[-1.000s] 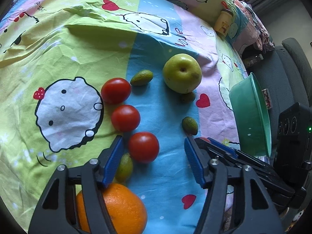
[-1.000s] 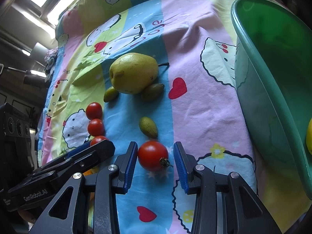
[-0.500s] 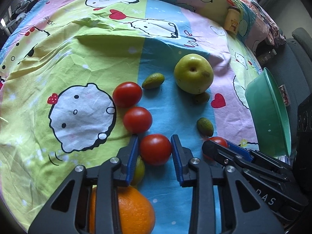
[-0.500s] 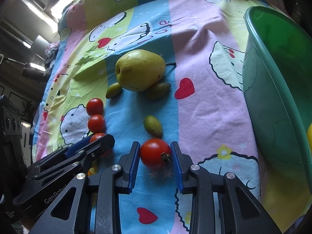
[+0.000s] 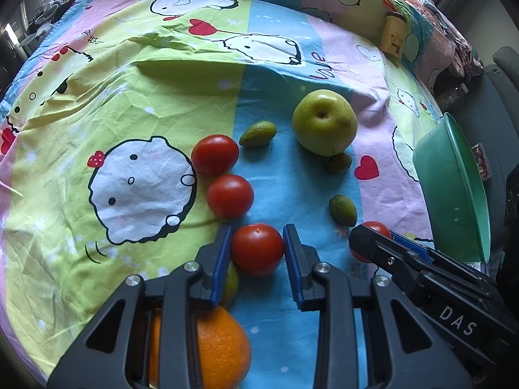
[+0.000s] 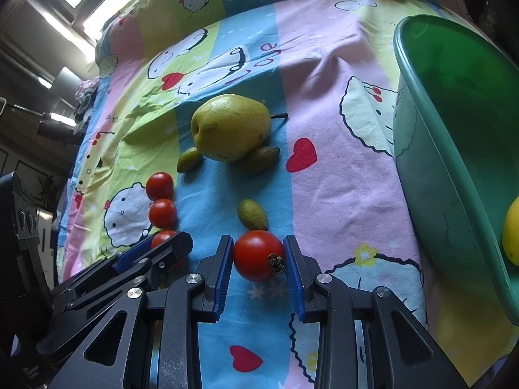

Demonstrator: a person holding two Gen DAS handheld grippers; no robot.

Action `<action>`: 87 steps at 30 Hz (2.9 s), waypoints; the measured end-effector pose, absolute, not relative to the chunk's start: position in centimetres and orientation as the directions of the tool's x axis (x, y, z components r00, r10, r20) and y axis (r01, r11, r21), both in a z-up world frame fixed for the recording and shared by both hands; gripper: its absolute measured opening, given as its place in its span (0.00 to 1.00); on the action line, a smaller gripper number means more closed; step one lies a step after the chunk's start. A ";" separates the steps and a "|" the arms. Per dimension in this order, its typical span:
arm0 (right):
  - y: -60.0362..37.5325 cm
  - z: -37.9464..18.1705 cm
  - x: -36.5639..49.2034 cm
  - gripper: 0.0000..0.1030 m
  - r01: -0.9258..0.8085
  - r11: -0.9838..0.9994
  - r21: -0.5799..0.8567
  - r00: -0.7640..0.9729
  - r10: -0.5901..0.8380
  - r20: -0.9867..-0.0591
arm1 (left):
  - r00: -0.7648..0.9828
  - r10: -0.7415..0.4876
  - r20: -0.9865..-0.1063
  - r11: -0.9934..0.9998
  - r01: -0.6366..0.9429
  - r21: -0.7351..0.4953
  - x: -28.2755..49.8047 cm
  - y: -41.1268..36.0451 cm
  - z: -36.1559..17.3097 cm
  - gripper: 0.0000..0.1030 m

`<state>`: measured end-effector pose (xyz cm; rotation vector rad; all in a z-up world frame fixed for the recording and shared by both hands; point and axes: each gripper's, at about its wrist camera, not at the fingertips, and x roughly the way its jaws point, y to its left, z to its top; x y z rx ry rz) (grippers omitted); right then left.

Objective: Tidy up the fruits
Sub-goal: 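Close the right tool on the cherry tomato while the left tool grasps another tomato, then lift both held cherry tomatoes and carry them toward the green basin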

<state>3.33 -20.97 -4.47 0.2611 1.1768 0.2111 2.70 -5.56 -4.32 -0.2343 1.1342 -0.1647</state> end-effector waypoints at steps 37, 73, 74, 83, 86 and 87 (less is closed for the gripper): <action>-22.1 -3.6 3.2 0.32 0.004 0.936 0.352 0.400 0.321 -0.858 | 0.402 -0.263 -0.877 0.954 -0.026 -0.299 2.7 -5.0 -4.4 0.30; -24.1 -0.3 2.1 0.33 0.001 0.912 0.409 0.497 0.355 -0.792 | 0.501 -0.427 -0.753 0.896 0.123 -0.426 -0.1 -6.6 1.3 0.30; -24.3 -0.1 2.0 0.33 0.001 0.911 0.412 0.504 0.355 -0.787 | 0.506 -0.430 -0.748 0.895 0.129 -0.427 -0.2 -6.7 1.5 0.30; -26.7 2.1 1.0 0.33 0.012 0.884 0.468 0.573 0.377 -0.728 | 0.522 -0.459 -0.719 0.884 0.187 -0.428 -0.3 -9.2 3.0 0.30; -27.9 2.8 0.5 0.33 0.018 0.874 0.486 0.600 0.379 -0.705 | 0.515 -0.479 -0.711 0.875 0.214 -0.435 0.0 -10.5 3.5 0.30; -28.4 3.0 0.4 0.33 0.022 0.870 0.492 0.608 0.379 -0.697 | 0.512 -0.486 -0.708 0.872 0.225 -0.435 0.0 -10.9 3.7 0.30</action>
